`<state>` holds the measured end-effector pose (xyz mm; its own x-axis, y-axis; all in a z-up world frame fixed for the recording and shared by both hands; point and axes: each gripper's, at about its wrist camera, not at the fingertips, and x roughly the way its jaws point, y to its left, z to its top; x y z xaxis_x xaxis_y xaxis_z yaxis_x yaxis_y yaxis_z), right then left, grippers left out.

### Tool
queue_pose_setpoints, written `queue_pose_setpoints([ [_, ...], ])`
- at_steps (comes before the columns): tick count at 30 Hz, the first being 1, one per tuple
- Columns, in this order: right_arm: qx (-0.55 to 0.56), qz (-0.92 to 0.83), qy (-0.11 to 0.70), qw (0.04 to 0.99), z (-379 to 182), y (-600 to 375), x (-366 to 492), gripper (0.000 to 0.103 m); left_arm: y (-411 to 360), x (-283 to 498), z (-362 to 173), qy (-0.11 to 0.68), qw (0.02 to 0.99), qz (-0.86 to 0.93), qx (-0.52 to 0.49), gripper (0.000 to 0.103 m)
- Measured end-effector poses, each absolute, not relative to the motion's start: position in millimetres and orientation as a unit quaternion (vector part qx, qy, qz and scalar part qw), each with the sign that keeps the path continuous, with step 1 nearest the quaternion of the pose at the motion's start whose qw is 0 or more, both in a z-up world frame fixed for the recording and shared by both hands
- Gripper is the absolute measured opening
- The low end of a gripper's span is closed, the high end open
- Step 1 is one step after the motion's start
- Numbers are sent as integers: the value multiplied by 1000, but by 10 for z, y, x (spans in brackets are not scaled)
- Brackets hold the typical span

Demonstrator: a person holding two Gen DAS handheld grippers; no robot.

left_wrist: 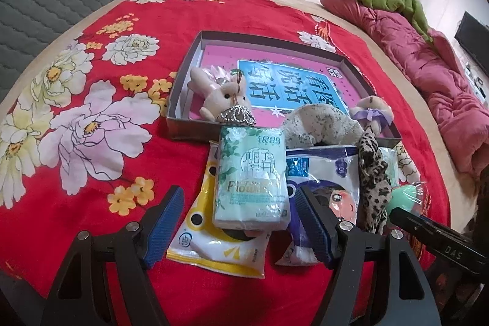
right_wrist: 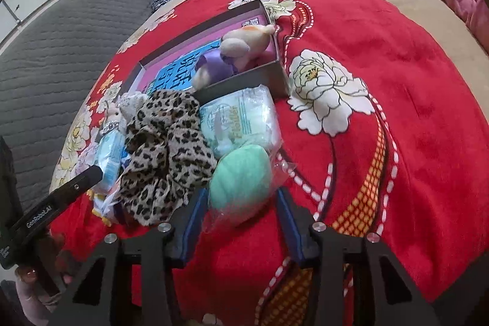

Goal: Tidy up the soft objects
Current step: 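Grasp the bagged green sponge with the right tool while the left tool grasps the green tissue pack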

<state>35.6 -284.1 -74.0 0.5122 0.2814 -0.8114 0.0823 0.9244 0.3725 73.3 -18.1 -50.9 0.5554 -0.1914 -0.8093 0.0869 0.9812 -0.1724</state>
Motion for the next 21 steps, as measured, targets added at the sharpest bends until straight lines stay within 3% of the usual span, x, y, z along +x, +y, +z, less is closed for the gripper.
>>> queue_pose_setpoints([
  [15,154,70,463,870,-654,-2822,383,42,-244,923,-655,476,874,-76,-60,76],
  [21,149,67,439,883,-513,-2861,304,42,-208,976,-645,469,877,-78,-68,57],
])
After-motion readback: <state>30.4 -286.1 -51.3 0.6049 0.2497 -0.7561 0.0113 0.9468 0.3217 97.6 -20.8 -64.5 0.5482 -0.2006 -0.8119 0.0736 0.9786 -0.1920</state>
